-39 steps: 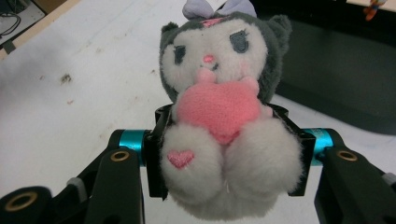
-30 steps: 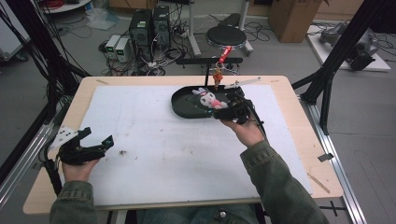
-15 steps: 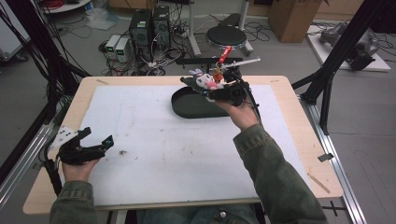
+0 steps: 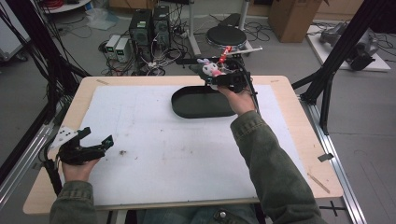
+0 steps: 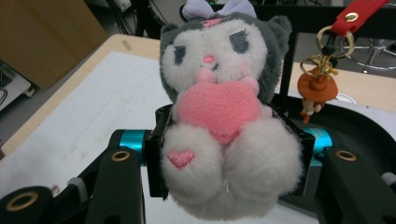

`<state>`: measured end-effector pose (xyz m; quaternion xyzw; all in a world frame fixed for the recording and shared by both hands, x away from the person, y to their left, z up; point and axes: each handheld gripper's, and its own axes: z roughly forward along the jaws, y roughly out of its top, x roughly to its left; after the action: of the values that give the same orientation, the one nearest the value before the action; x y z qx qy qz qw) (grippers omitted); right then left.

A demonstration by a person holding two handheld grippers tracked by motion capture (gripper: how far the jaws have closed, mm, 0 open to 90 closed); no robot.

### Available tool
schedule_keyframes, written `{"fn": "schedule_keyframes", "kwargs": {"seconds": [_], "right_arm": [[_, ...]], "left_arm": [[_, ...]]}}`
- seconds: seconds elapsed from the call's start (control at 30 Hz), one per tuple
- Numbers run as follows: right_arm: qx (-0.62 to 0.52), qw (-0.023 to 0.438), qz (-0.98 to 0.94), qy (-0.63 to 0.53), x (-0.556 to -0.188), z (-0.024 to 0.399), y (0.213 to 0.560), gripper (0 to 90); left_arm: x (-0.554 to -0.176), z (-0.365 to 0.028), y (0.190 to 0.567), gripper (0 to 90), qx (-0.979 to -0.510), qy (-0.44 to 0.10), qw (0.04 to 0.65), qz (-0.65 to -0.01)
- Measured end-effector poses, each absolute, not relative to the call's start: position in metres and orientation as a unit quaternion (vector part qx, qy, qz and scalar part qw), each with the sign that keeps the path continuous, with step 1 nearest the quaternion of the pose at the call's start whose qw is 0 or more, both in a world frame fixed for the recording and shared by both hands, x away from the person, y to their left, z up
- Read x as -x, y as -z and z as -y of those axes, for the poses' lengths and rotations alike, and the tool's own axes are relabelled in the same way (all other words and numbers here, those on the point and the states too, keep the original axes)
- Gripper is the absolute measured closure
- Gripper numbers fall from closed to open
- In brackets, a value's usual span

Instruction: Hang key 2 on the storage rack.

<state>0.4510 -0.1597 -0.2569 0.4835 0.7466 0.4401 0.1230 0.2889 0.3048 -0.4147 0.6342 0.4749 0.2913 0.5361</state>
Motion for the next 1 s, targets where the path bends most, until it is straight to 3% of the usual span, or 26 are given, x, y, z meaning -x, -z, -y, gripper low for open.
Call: {"fn": "schedule_keyframes", "kwargs": {"seconds": [1.0], "right_arm": [[-0.508,0.161,-0.716,-0.452,-0.500,0.145,0.260,48.8]], "left_arm": [[-0.289,-0.305,0.415,1.8,-0.632,-0.298,0.534,-0.476]]}}
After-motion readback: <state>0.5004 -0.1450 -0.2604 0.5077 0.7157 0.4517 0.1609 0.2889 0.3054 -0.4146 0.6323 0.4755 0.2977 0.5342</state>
